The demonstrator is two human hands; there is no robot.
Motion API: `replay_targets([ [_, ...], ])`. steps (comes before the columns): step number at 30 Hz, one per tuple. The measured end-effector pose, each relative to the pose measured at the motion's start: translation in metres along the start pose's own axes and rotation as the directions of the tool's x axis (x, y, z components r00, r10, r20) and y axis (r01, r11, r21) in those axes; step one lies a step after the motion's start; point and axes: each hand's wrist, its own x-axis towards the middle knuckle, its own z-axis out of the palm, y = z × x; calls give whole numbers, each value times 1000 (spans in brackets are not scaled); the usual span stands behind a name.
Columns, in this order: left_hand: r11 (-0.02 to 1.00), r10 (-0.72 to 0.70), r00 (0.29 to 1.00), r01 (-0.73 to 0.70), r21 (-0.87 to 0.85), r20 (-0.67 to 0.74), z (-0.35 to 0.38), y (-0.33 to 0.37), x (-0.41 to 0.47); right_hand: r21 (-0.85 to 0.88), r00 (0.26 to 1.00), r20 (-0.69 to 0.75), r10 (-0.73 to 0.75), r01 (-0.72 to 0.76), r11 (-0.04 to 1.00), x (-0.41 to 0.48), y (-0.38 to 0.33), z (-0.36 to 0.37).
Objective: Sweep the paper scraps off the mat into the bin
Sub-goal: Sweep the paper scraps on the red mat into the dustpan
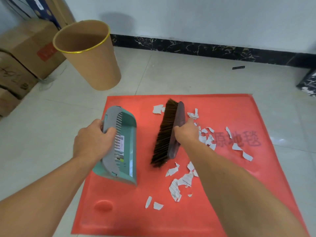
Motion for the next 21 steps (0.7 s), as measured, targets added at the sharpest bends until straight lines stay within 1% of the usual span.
replay_targets([
  [4,1000,4,1000,-5,18,14,1,11,-7,-51,1000,-7,-21,21,998,-14,19,-22],
  [7,1000,20,1000,-21,24,20,4,20,-11,-64,996,-10,-93,92,994,-26,25,-33],
  [10,1000,25,1000,-25,16,9,4,27,-15,-75,986,-47,-159,155,985,-34,28,-46],
  [13,1000,18,1000,-18,-15,-11,1,30,-20,-92,983,-97,-159,150,984,-37,37,-65],
  [17,994,63,997,-67,-82,-40,2,27,-21,-163,970,-189,-152,121,979,-35,54,-94],
  [21,990,50,997,-57,-133,-54,5,27,-19,-225,958,-245,-150,94,970,-31,76,-119],
])
